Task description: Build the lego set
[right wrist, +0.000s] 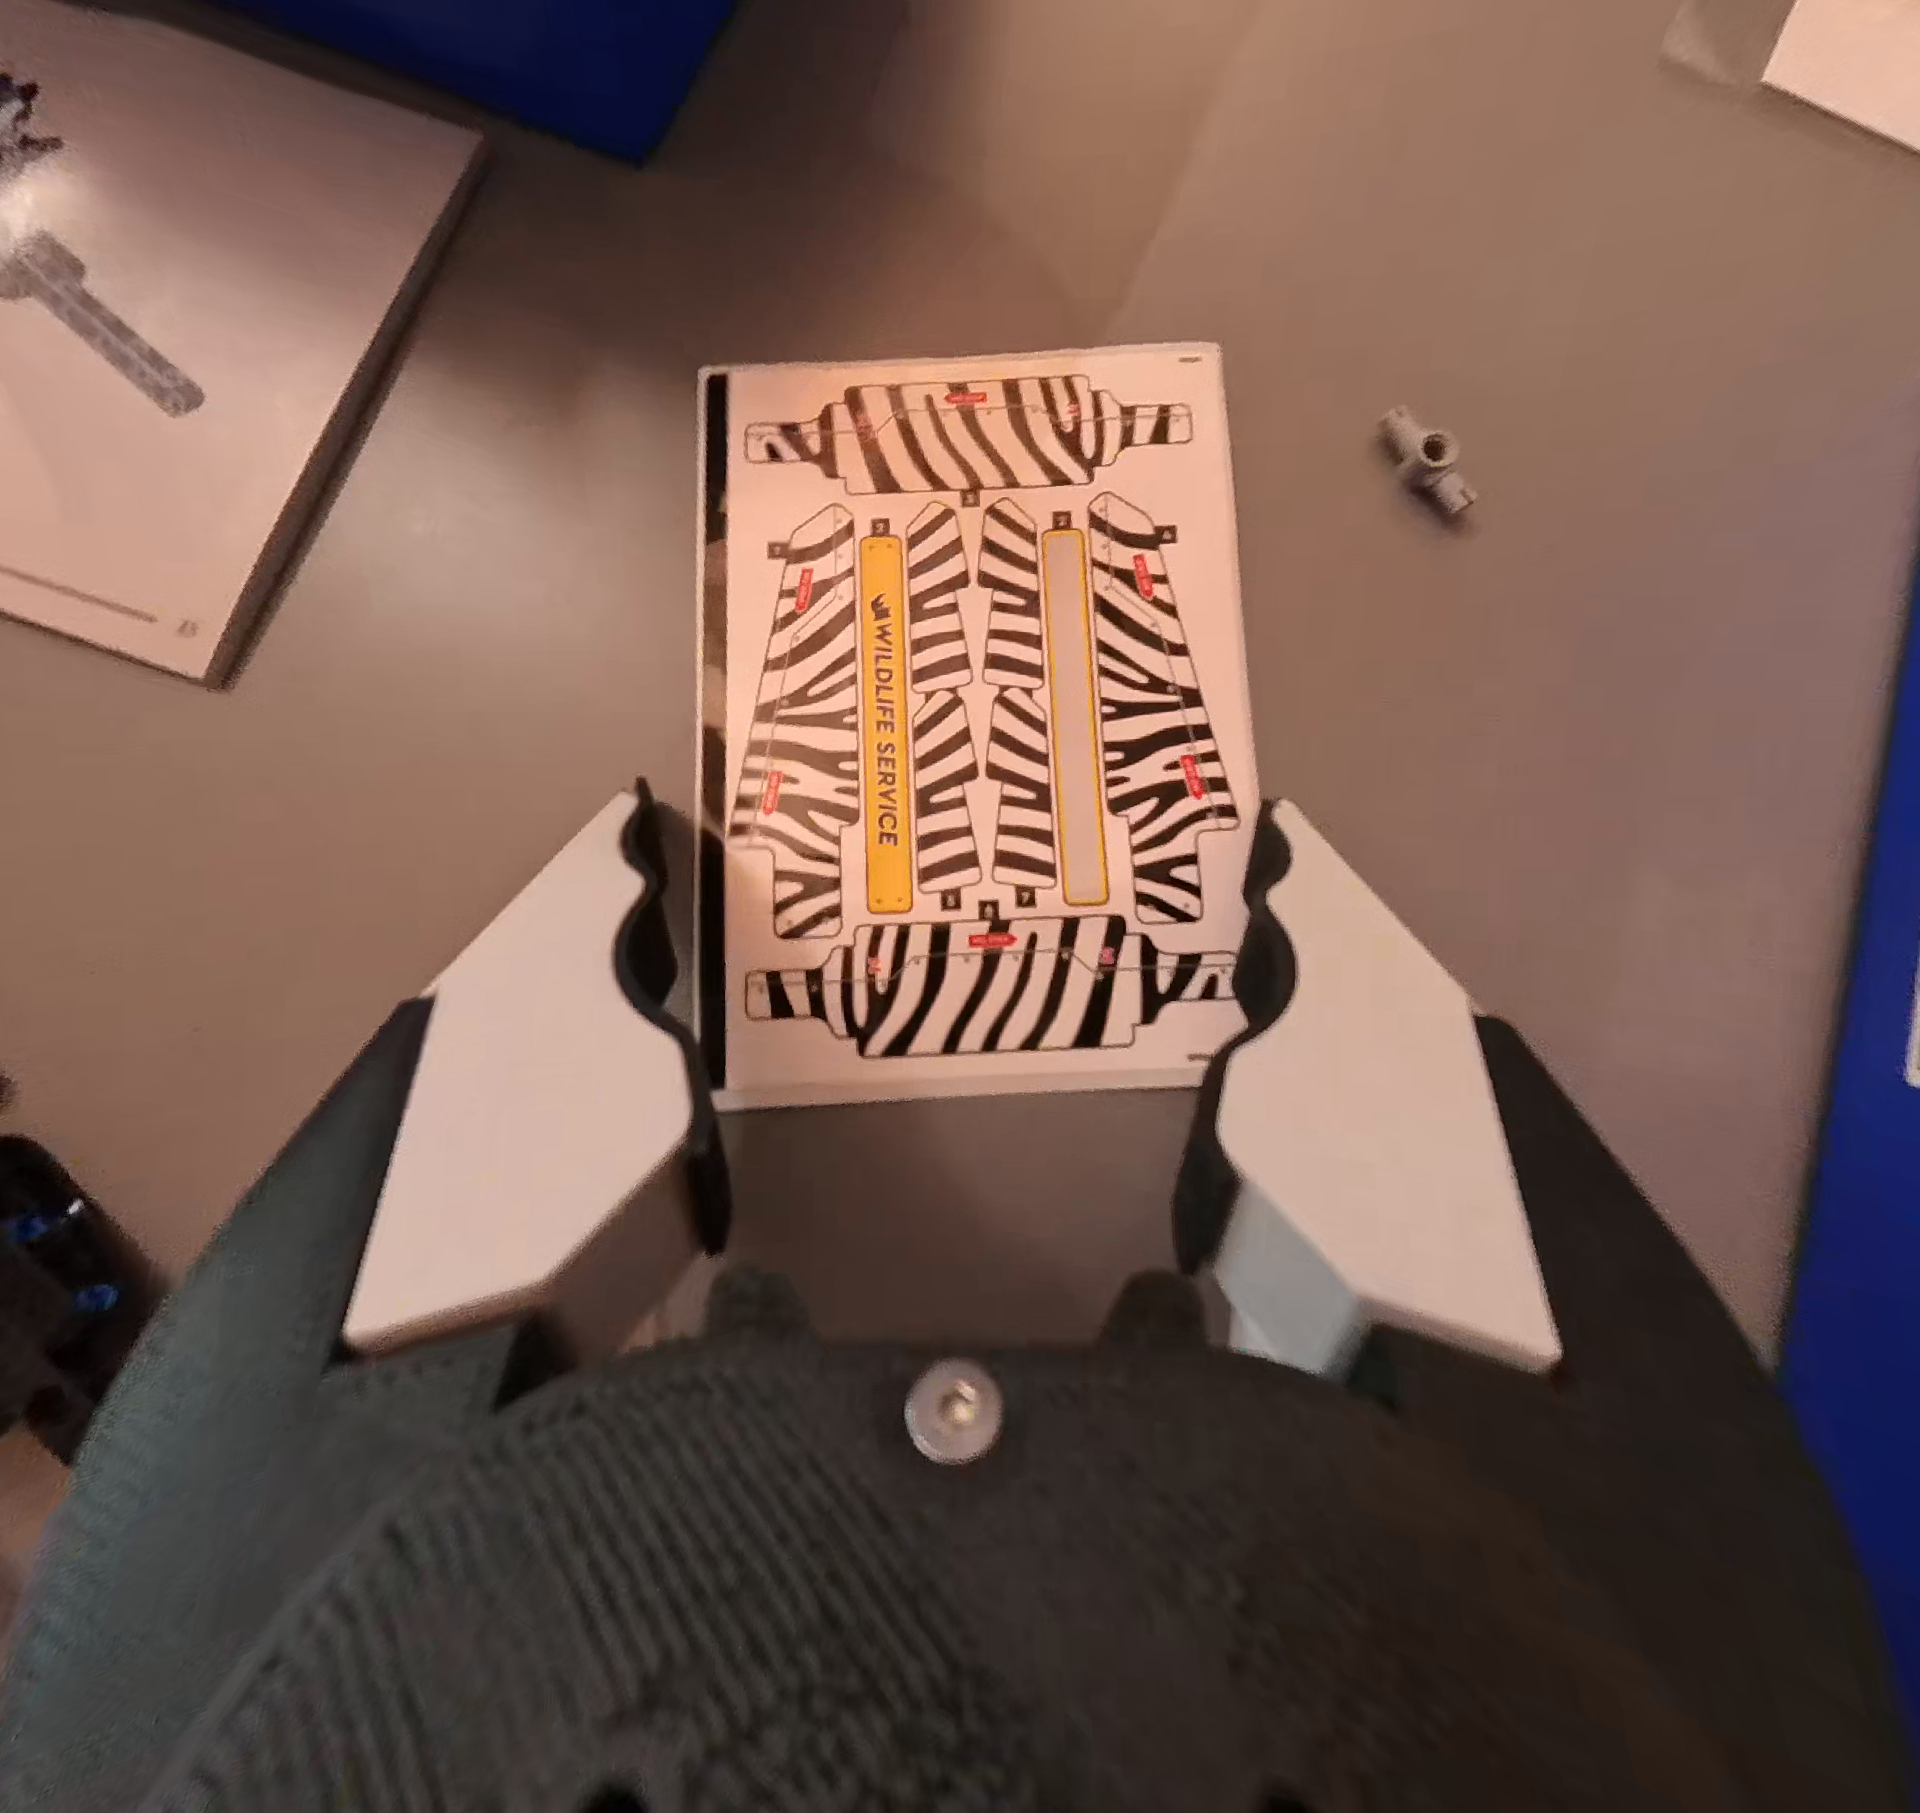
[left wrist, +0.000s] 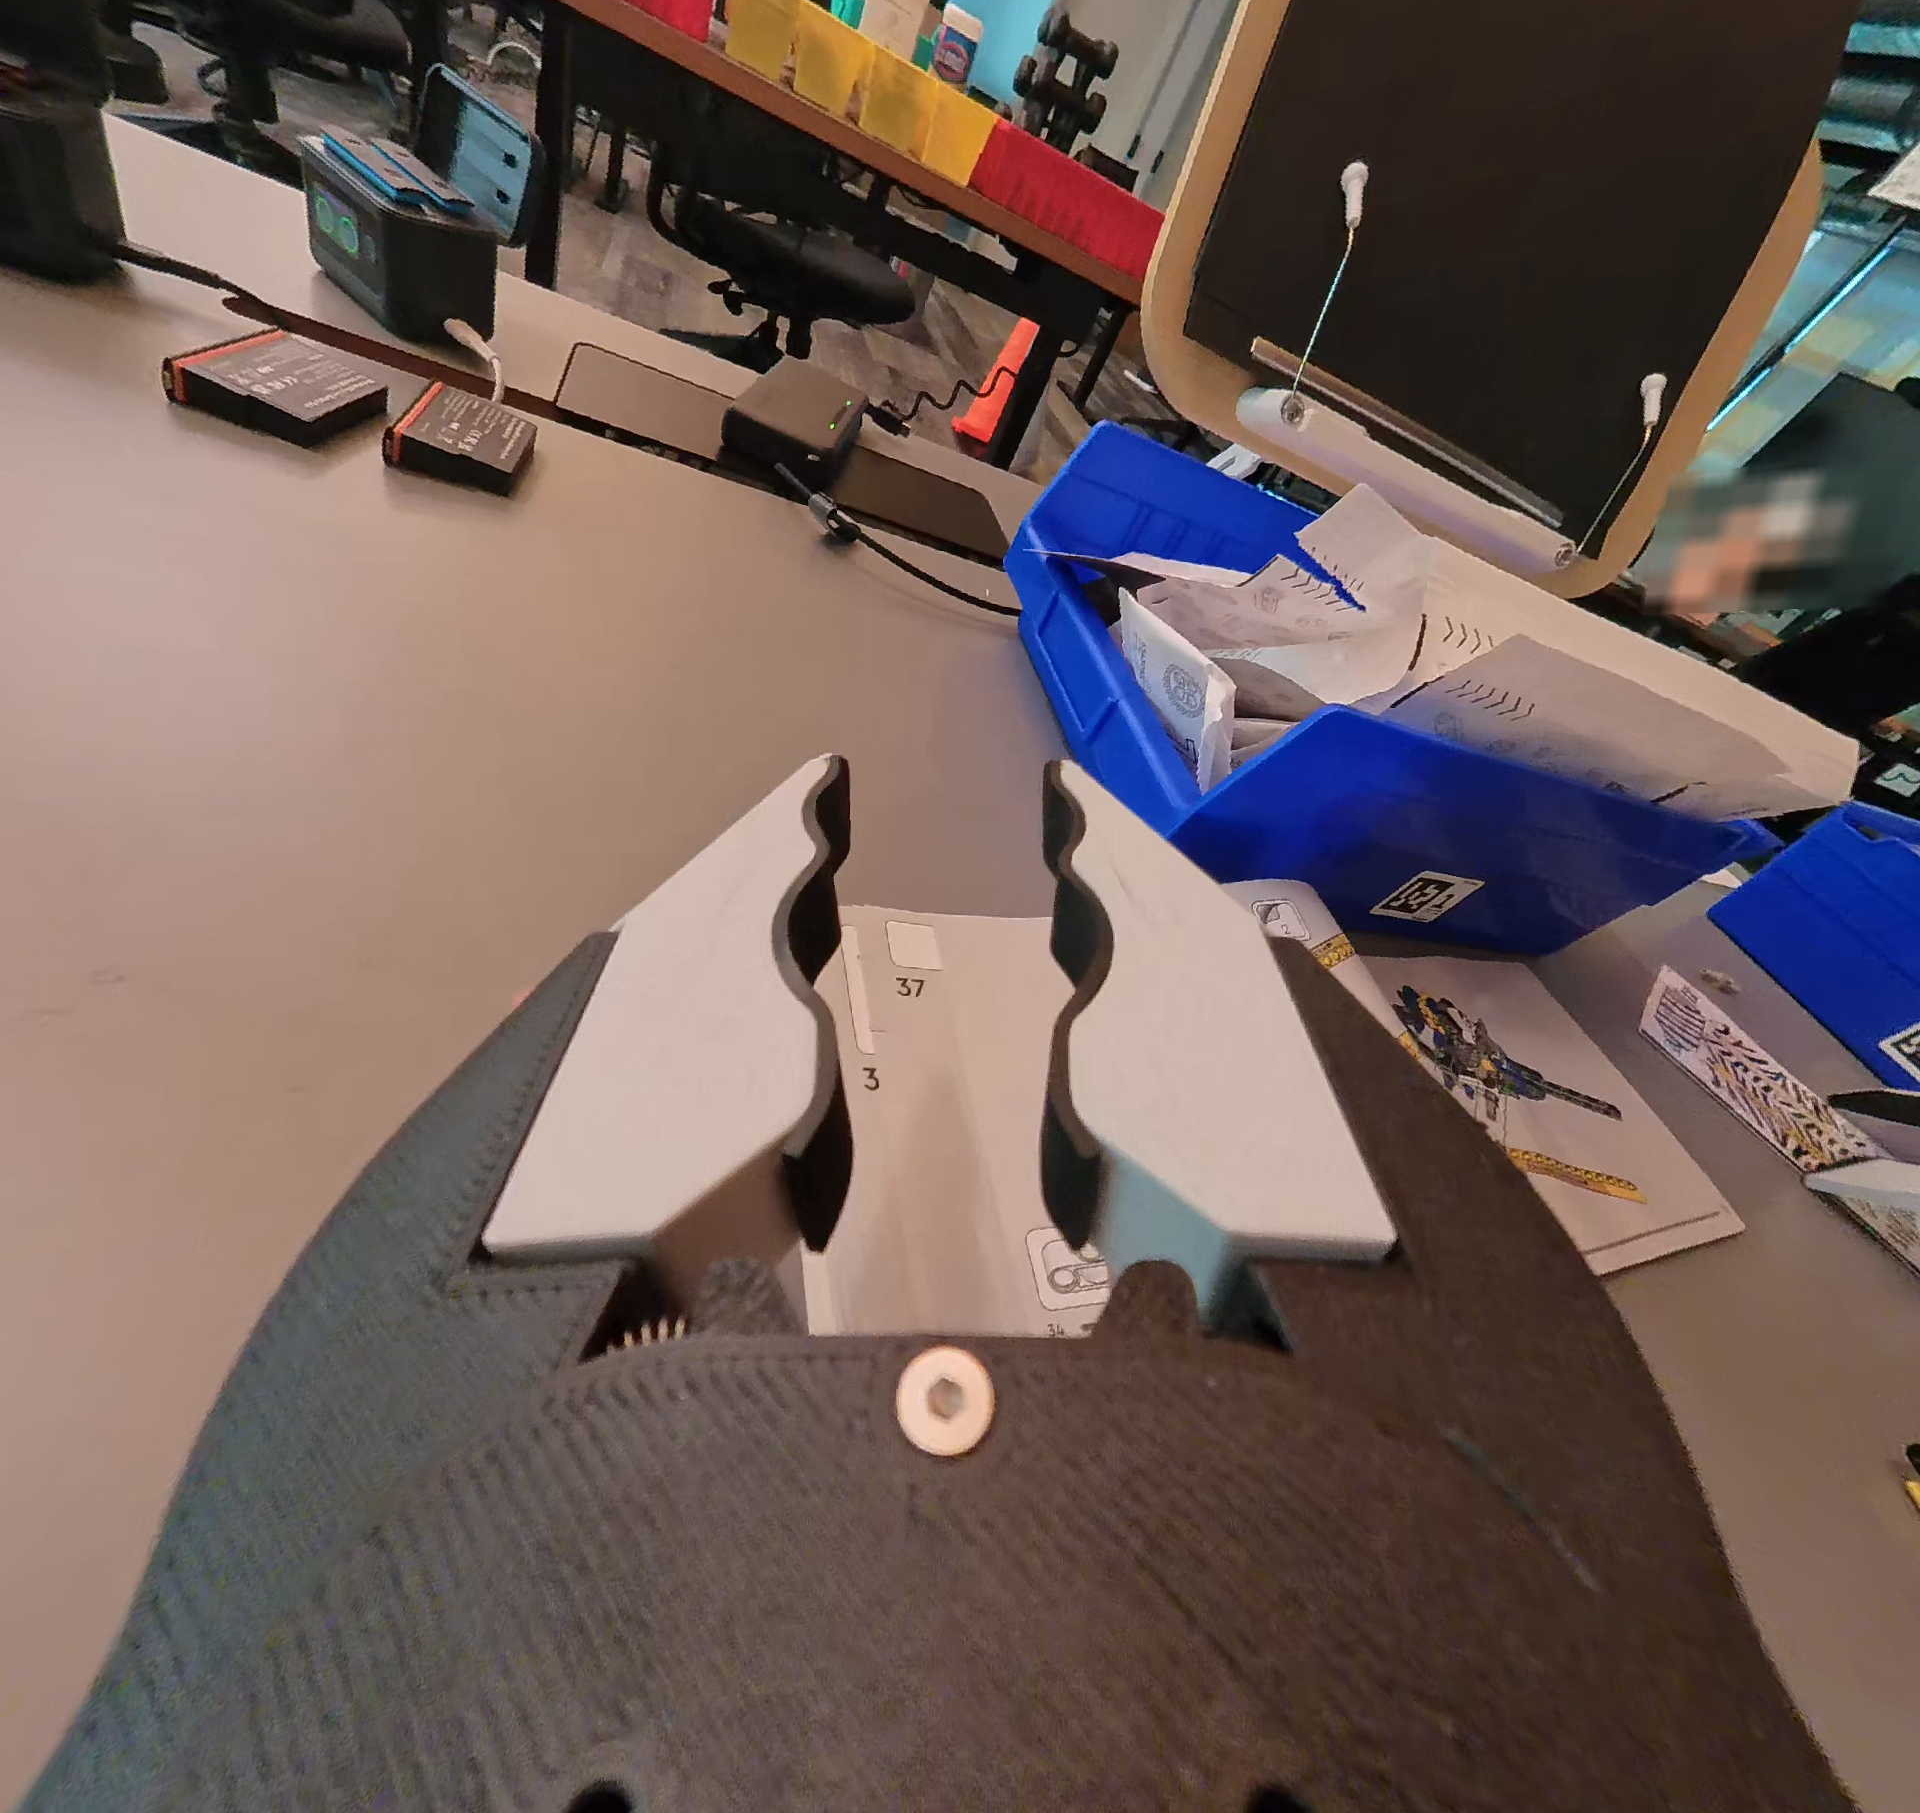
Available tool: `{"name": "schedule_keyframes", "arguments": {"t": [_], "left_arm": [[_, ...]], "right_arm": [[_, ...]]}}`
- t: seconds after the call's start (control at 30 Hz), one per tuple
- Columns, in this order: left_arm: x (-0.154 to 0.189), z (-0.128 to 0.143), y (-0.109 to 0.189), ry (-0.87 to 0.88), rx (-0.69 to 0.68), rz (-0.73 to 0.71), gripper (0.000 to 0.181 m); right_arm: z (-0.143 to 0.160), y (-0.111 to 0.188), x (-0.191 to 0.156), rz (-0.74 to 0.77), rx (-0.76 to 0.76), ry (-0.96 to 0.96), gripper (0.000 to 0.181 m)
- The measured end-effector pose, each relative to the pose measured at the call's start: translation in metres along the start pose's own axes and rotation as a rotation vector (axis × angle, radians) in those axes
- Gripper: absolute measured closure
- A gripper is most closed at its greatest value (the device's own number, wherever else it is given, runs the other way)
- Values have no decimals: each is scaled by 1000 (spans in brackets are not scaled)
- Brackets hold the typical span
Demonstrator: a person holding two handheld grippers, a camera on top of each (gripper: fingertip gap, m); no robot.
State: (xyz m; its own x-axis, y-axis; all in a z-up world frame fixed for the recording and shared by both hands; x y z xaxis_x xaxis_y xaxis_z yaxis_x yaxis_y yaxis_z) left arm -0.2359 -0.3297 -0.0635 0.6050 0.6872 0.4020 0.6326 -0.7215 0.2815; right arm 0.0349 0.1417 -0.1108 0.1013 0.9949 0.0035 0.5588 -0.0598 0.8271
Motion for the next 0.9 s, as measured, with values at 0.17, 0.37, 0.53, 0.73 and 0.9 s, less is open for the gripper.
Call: {"name": "schedule_keyframes", "arguments": {"t": [0.17, 0.37, 0.53, 0.73, 0.9], "left_arm": [[1, 0, 0, -3, 3, 4, 143], [2, 0, 1, -9, 7, -1, 144], [2, 0, 2, -6, 8, -1, 144], [1, -1, 3, -8, 12, -9, 144], [2, 0, 1, -3, 8, -1, 144]], "right_arm": [[-6, -4, 3, 38, 14, -55, 78], [-14, -11, 11, 122, 54, -169, 78], [-22, -16, 18, 173, 92, -283, 84], [-28, -15, 15, 174, 96, -286, 75], [-15, 5, 15, 203, 88, -275, 79]]}}
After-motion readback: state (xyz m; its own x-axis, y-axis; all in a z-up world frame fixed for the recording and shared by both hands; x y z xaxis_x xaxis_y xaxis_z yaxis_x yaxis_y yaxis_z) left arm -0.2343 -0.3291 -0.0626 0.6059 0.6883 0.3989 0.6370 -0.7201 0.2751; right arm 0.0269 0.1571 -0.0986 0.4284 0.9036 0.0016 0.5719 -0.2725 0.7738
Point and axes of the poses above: each gripper's, where its closed fingertips meet, y back along the fingers, z out of its underside, x = y × z across the jaws, the point moved 8 cm from there along y, back along the fingers, and after that the axes turned 8 degrees about -x, right-handed, at the moved point
